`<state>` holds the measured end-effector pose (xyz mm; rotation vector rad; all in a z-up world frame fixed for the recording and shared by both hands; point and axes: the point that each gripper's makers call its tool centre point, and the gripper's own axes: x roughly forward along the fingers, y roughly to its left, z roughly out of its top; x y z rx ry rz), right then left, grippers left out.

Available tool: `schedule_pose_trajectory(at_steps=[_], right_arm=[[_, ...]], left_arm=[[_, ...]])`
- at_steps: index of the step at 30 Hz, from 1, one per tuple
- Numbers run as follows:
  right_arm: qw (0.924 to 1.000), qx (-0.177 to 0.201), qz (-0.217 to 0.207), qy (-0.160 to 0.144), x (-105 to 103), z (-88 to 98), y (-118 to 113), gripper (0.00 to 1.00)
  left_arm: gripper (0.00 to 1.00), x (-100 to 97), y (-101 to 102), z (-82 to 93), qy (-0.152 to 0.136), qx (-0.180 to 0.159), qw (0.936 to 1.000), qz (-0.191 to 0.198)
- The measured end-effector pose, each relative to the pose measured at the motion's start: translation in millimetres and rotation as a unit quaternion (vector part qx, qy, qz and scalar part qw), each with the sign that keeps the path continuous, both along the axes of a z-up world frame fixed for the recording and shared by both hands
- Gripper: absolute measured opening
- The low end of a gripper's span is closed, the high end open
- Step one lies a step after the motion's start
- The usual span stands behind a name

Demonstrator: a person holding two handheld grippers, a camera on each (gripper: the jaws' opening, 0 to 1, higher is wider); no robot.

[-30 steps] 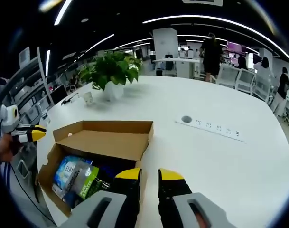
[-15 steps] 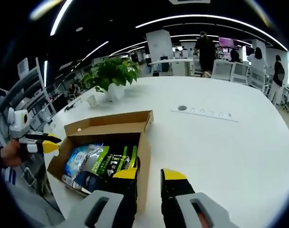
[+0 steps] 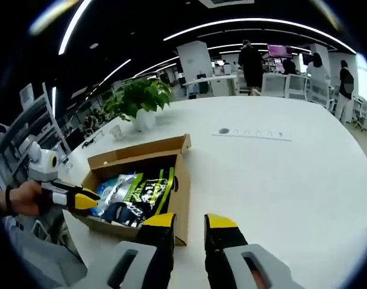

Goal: Operate the shoe box by opening the lid, removing the specified soft item, and placing it in the target area until the item is outside and the box remains undamaged.

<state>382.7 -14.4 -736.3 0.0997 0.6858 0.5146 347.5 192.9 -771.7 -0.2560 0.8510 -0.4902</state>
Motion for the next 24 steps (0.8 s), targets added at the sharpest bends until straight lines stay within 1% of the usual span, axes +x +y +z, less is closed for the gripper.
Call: schedule_pose_trajectory(at_steps=[1,6,8,10,11,13,16,18,20,22,24], right_arm=[[1.0,0.0,0.0,0.001,1.8,-1.6,-0.1,0.15],[1.0,0.001,0.002,0.003,-4.8,-3.6,-0.1,0.15],[1.0,0.002,0.003,0.003,-6.1,-4.8,0.3,0.15],[1.0,0.003,0.004,0.002,-9.3,-4.1,2.6,0.14],[1.0,0.003,0.005,0.001,-9.4,-4.0,3.3,0.14],[1.0,0.003,0.009,0.002,-9.7,-4.7,3.9,0.14],[0.9999,0.004,0.014,0.003,-8.6,-5.8,9.0,0.14],[0.9998,0.003,0.021,0.003,-8.2,-5.1,13.7,0.14],[0.9996,0.002,0.026,0.001,-7.7,-4.0,19.2,0.14],[0.9995,0.004,0.032,0.0,-6.2,-2.8,24.0,0.14],[0.9993,0.005,0.037,0.001,-5.5,-1.3,28.7,0.14]], left_arm=[[0.27,0.0,-0.2,-2.0,0.002,-0.001,1.0,0.0],[0.26,-3.3,-4.6,-9.1,0.023,-0.013,0.9996,0.004],[0.26,-3.9,-9.0,-7.0,0.025,-0.031,0.9992,0.005],[0.26,-4.1,-10.1,-8.0,0.028,-0.031,0.9991,0.003],[0.24,-3.8,-10.9,-8.0,0.028,-0.033,0.9991,0.001],[0.22,-3.8,-16.4,-7.3,0.035,-0.052,0.998,-0.003],[0.14,-5.2,-17.9,-7.3,0.034,-0.047,0.9982,-0.012],[0.11,-5.9,-17.9,-7.4,0.036,-0.049,0.998,-0.013],[0.02,-6.6,-13.7,-8.9,0.04,-0.048,0.998,-0.009],[0.01,-7.3,-14.3,-7.3,0.041,-0.056,0.9976,-0.011],[0.01,-7.5,-13.9,-6.9,0.037,-0.051,0.9979,-0.014]])
